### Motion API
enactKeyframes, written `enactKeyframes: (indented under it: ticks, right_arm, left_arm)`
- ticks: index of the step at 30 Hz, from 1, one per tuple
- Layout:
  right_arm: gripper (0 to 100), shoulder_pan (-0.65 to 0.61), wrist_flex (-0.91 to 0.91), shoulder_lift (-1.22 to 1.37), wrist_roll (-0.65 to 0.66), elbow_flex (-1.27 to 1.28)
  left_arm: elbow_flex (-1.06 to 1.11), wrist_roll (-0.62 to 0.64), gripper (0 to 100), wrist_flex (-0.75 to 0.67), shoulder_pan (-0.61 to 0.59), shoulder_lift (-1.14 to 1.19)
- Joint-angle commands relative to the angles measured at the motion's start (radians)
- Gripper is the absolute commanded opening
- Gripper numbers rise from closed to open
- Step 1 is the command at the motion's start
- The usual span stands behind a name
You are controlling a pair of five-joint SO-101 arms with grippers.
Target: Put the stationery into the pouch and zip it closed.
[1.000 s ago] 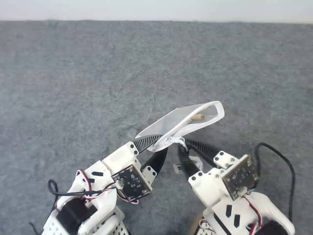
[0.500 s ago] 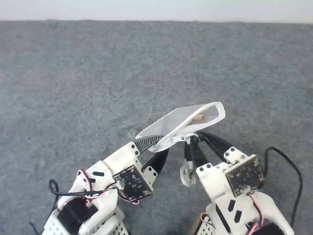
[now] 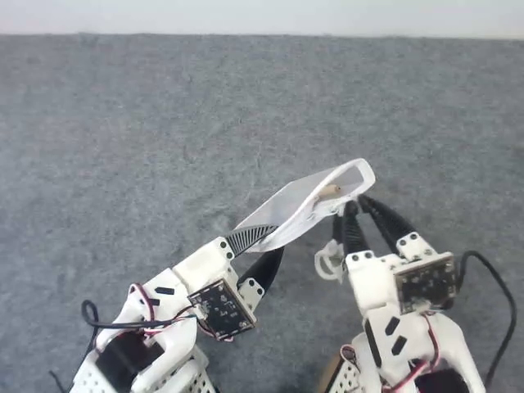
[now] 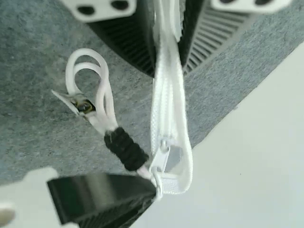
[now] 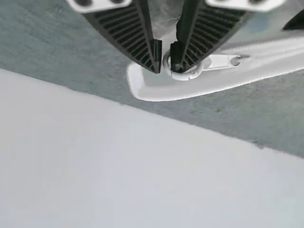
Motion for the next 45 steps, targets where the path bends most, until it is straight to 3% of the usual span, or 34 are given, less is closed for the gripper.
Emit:
enactKeyframes:
  ticks: [1,13,25,31,36,45]
  right_arm:
    - [0.7,0.085,-0.041,0.002,-0.017,-0.008]
    - [0.7,0.217,-0.266,0.002,-0.018,0.135]
    - [0.7,0.318,-0.343,0.002,-0.02,0.167]
    - [0.7,0.337,-0.45,0.002,-0.015,0.242]
    - [0.7,0.412,-0.458,0.002,-0.02,0.242]
    - [0.7,0.414,-0.453,0.002,-0.02,0.241]
  left_arm:
    - [-0.058,-0.017,1,-0.006,-0.005,-0.02]
    - [-0.076,-0.049,1,0.032,-0.005,-0.02]
    - [-0.093,-0.068,1,0.041,-0.006,-0.02]
    - [-0.119,-0.069,1,0.054,-0.077,-0.02]
    - [-0.119,-0.068,1,0.052,-0.086,-0.021]
    - [-0.156,-0.041,1,0.035,-0.187,-0.021]
